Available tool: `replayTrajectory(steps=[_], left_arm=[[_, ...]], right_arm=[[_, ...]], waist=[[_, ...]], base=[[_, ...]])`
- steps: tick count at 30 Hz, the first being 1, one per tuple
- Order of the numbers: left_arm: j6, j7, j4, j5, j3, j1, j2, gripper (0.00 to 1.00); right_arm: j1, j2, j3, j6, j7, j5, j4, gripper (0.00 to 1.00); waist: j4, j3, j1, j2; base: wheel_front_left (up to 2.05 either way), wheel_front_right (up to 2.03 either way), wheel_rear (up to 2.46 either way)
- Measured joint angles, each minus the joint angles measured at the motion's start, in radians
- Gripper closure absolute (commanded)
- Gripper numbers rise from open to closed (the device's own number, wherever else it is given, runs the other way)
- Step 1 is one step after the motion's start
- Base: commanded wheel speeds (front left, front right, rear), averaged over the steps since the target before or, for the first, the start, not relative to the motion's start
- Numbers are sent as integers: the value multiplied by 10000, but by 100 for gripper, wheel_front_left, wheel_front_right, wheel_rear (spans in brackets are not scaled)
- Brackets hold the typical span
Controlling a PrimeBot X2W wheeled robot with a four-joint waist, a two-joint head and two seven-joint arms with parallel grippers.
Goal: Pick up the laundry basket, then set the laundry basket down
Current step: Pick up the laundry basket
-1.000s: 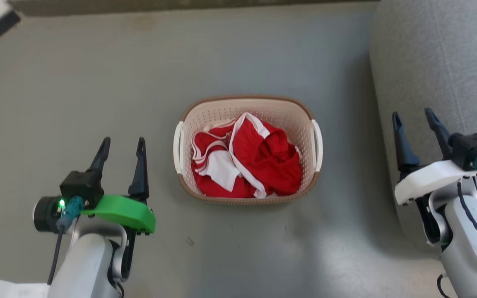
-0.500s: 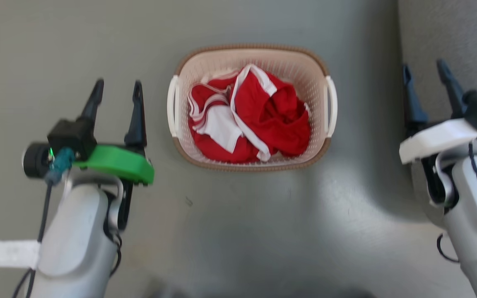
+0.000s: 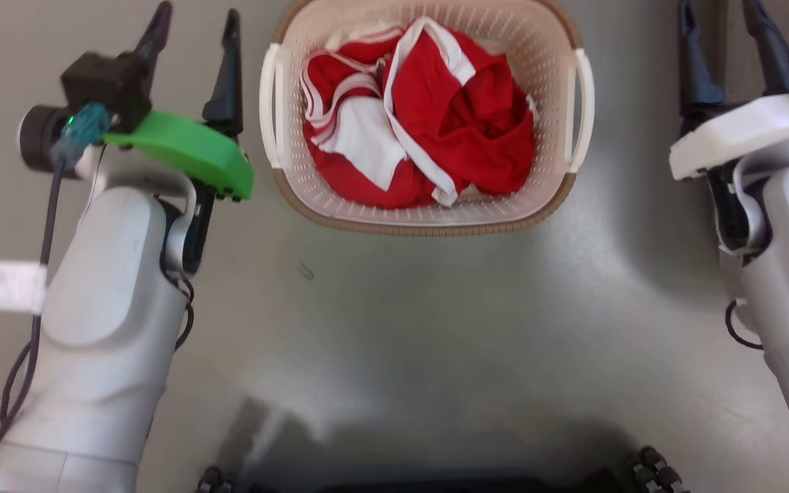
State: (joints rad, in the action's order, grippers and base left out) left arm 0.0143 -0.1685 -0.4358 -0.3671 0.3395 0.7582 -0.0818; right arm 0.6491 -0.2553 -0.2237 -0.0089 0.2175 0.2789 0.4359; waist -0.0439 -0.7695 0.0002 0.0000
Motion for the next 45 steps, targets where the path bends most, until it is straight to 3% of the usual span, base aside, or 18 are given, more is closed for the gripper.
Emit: replayTrajectory(steps=[12,25,43,44,45], left_arm=[[729,823,-2265,-529,184,1266,190,0],[953,1252,-3963,-953,221,1945,316,0],[1085,1312,-5432,-1145,309,2624,343,0],[1085,1313,-5530,-1212,307,2670,353,0],[1087,1313,-5593,-1262,309,2697,355,44]], right_arm=[[1247,431,-895,522,-738,-336,2190,0],[2148,1298,-1381,708,-1041,-418,3741,0],[2917,1538,-1429,867,-884,-332,5183,0],[2922,1570,-1430,884,-846,-314,5248,6],[2947,1595,-1425,884,-826,-307,5327,81]], waist=[[170,-907,-1,0],[424,-1383,-1,0],[551,-2107,-1,0],[550,-2117,-2,0],[550,-2125,-2,0]], base=[[0,0,0],[0,0,0],[0,0,0],[0,0,0],[0,0,0]])
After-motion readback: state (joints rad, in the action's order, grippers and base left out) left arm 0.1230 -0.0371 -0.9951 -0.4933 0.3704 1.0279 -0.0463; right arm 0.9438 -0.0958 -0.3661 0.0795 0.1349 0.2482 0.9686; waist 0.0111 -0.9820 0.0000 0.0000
